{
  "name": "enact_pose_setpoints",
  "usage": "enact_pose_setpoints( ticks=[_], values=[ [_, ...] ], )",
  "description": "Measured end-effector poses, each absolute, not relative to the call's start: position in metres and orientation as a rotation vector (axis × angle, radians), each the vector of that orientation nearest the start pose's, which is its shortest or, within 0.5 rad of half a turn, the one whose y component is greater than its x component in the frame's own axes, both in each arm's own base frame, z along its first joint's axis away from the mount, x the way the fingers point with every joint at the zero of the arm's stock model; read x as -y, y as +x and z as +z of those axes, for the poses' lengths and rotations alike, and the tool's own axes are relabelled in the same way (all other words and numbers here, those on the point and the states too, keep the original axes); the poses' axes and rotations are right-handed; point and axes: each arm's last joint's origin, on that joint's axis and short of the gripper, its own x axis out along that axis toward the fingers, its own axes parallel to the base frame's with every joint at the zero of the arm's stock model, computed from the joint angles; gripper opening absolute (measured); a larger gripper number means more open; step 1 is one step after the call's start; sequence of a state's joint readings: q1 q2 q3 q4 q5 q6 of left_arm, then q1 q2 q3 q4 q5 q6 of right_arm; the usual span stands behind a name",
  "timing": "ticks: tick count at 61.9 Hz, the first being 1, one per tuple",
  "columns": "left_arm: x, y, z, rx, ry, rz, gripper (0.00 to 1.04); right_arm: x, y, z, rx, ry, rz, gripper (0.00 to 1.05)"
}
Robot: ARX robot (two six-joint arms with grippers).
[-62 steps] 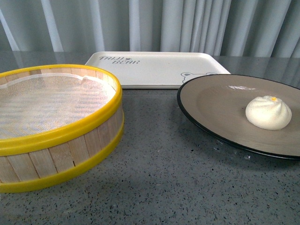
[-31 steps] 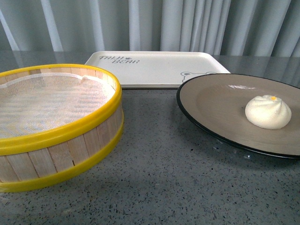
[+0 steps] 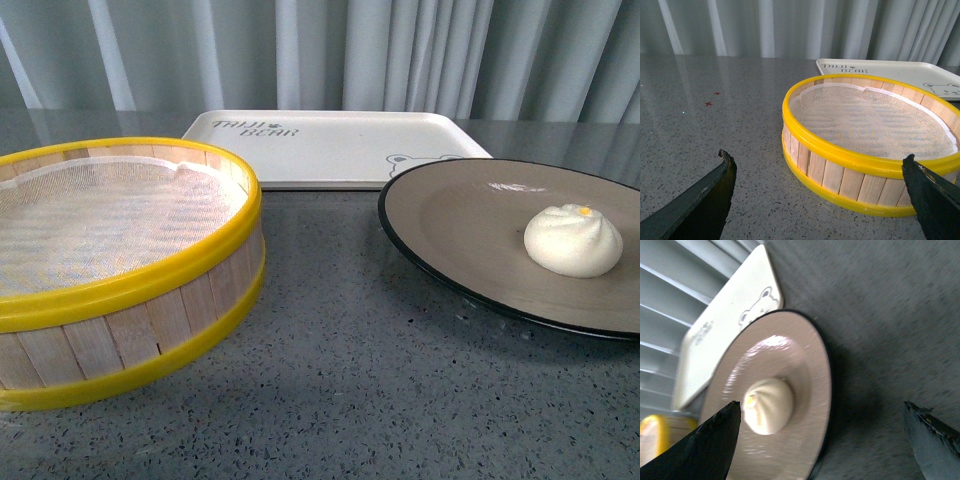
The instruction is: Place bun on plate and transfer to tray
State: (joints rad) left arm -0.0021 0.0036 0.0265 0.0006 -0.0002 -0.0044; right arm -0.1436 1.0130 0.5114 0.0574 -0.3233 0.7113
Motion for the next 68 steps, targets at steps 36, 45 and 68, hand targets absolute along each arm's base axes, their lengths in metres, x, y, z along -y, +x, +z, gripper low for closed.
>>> enact_pose_setpoints(
  ticks=[36, 45, 68],
  values=[
    [0.000, 0.096, 0.172, 0.023, -0.004, -0.002, 0.98, 0.004, 0.218, 0.206, -0.696, 1.165, 0.065, 0.96],
    [0.000, 0.096, 0.172, 0.023, -0.004, -0.002, 0.98, -0.007, 0.227, 0.200, -0.724, 1.188, 0.107, 0.96],
    [0.000, 0.096, 0.172, 0.023, -0.004, -0.002, 0.98, -0.026, 0.234, 0.188, -0.781, 1.226, 0.163, 0.74]
  ],
)
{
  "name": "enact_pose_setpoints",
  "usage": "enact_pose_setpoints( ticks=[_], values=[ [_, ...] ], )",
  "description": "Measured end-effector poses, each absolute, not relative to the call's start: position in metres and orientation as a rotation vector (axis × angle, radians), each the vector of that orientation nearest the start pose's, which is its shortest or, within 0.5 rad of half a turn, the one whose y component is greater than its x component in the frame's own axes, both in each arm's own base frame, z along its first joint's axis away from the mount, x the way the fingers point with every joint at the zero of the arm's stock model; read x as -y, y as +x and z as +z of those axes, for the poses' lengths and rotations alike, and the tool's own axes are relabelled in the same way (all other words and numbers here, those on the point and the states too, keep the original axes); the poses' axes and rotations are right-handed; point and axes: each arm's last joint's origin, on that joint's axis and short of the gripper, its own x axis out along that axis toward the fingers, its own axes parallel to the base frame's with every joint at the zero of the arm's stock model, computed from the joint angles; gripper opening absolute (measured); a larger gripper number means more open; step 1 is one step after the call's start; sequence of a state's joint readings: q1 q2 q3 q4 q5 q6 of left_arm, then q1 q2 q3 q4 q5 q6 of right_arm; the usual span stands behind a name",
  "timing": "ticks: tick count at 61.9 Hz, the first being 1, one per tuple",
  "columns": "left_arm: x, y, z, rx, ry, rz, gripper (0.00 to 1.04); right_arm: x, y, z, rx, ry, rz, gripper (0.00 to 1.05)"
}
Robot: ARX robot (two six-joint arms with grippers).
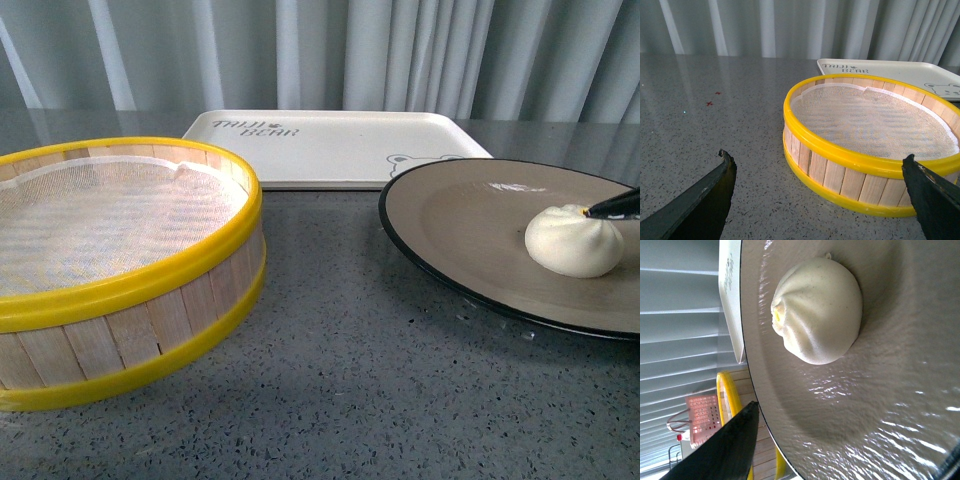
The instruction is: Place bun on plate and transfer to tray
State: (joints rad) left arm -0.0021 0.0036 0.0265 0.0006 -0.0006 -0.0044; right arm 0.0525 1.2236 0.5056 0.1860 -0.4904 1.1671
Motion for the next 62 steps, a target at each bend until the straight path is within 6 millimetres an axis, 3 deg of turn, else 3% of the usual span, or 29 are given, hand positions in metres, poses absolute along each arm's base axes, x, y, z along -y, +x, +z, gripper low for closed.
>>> enact_pose_setpoints(
  ticks=[27, 49, 62],
  values=[
    [0.000, 0.096, 0.172, 0.023, -0.004, -0.002, 0.98, -0.019, 0.232, 0.183, -0.784, 1.263, 0.127, 0.04],
    [0.000, 0.096, 0.172, 0.023, -0.004, -0.001, 0.98, -0.024, 0.225, 0.186, -0.765, 1.267, 0.163, 0.03],
    [0.000, 0.096, 0.172, 0.023, -0.004, -0.002, 0.98, -0.013, 0.228, 0.196, -0.664, 1.316, 0.183, 0.03]
  ],
)
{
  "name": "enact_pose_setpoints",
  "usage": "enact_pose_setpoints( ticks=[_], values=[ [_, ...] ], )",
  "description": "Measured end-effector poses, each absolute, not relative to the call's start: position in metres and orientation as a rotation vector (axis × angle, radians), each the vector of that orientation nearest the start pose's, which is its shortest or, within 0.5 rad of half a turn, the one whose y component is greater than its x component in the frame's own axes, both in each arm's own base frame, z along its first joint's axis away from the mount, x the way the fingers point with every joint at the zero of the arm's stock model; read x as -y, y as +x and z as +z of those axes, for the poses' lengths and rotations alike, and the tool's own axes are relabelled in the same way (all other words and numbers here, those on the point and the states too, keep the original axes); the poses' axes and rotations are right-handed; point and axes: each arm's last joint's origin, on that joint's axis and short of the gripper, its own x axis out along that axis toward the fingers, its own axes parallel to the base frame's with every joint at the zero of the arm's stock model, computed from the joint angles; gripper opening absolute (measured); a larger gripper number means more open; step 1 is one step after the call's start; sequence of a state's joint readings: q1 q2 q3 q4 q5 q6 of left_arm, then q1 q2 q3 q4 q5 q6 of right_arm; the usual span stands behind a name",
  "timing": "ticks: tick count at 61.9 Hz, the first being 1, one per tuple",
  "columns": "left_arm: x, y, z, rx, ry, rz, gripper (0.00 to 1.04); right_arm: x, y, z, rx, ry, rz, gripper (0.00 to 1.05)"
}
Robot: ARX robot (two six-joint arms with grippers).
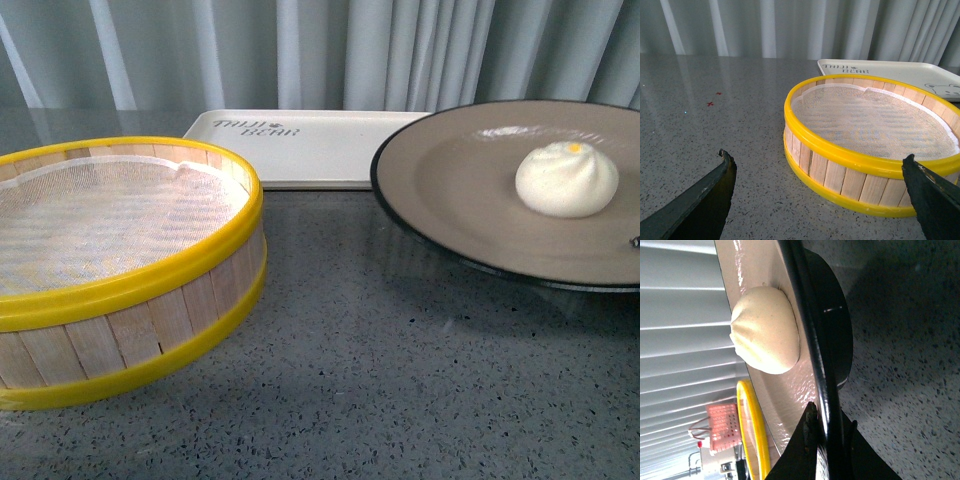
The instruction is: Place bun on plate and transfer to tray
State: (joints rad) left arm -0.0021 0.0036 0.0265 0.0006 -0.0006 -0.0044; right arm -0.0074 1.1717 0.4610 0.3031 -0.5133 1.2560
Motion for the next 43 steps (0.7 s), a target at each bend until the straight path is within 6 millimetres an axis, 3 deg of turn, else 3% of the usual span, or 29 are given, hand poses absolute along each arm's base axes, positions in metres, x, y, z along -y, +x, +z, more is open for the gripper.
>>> enact_pose_setpoints(
  ticks=[10, 21, 43],
  values=[
    [0.000, 0.096, 0.172, 0.023, -0.004, -0.002, 0.98, -0.002, 0.238, 0.203, -0.594, 1.370, 0.173, 0.03],
    [0.000, 0.096, 0.172, 0.023, -0.004, -0.002, 0.98, 0.003, 0.270, 0.215, -0.544, 1.415, 0.173, 0.03],
    [0.000, 0.096, 0.172, 0.023, -0.004, -0.001, 0.98, -0.014, 0.380, 0.235, -0.557, 1.427, 0.140, 0.03]
  ],
)
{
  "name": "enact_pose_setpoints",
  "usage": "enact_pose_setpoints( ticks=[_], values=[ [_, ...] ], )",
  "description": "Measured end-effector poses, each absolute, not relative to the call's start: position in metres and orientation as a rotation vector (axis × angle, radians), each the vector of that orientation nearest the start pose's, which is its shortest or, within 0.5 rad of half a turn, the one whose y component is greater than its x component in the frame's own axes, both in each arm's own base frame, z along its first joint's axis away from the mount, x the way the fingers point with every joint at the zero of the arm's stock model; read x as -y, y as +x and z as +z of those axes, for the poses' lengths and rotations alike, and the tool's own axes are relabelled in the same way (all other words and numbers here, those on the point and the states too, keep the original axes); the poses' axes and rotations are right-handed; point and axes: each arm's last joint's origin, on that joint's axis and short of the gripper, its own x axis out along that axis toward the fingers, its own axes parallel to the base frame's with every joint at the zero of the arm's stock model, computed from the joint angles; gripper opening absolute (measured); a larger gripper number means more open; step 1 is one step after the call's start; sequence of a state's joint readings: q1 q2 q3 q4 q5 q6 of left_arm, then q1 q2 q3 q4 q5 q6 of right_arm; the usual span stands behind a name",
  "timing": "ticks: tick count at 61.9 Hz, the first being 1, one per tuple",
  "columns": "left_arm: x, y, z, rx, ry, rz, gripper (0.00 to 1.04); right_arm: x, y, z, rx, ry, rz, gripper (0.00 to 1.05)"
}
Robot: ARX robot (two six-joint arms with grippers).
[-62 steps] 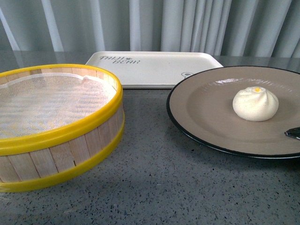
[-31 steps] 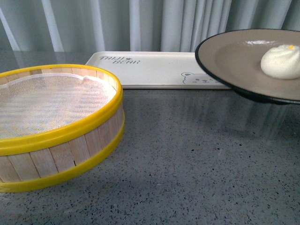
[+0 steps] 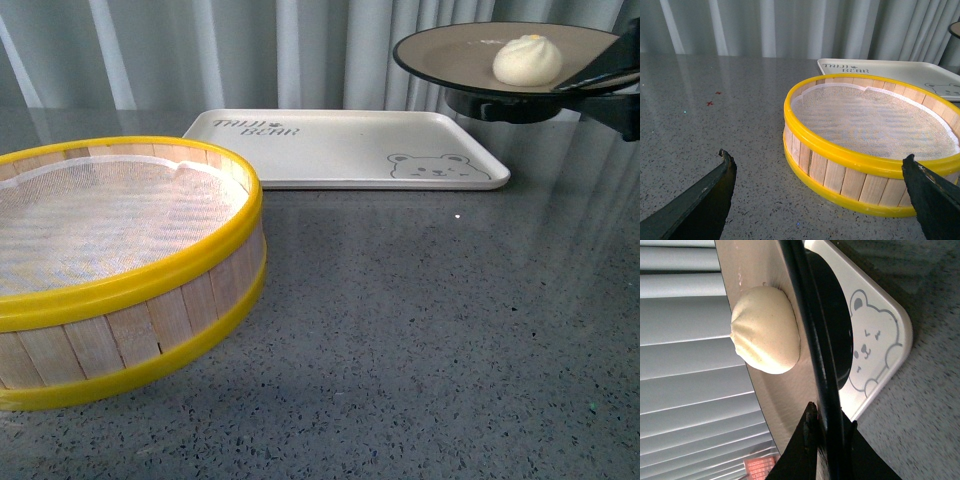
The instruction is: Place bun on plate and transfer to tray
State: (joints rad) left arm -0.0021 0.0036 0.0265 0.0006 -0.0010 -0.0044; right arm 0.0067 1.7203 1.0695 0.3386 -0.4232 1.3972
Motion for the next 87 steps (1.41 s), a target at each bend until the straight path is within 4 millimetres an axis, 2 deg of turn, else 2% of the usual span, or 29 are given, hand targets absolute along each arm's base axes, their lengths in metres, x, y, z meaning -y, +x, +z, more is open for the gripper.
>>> enact_pose_setpoints(
  ticks=[11, 18, 23, 34, 49, 64, 77, 87],
  values=[
    [0.000, 0.096, 0.172, 0.023, -0.004, -0.002, 0.98, -0.039, 0.426, 0.237, -0.620, 1.391, 0.150, 0.03],
    [0.000, 0.096, 0.172, 0.023, -0.004, -0.001, 0.98, -0.057, 0.446, 0.239, -0.646, 1.371, 0.185, 0.03],
    [0.000, 0.096, 0.172, 0.023, -0.004, -0.001, 0.98, -0.066, 0.453, 0.239, -0.661, 1.367, 0.209, 0.03],
    [0.000, 0.096, 0.172, 0.023, -0.004, -0.001, 0.98, -0.076, 0.461, 0.233, -0.679, 1.376, 0.225, 0.03],
    [0.000, 0.096, 0.172, 0.023, -0.004, -0.001, 0.98, -0.078, 0.479, 0.217, -0.692, 1.395, 0.206, 0.03],
    [0.000, 0.096, 0.172, 0.023, -0.004, -0.002, 0.98, -0.079, 0.480, 0.208, -0.721, 1.406, 0.194, 0.03],
    [0.000, 0.096, 0.172, 0.023, -0.004, -0.001, 0.98, -0.082, 0.485, 0.191, -0.766, 1.414, 0.151, 0.03],
    [0.000, 0.096, 0.172, 0.023, -0.004, -0.002, 0.98, -0.080, 0.493, 0.193, -0.762, 1.423, 0.147, 0.03]
  ],
)
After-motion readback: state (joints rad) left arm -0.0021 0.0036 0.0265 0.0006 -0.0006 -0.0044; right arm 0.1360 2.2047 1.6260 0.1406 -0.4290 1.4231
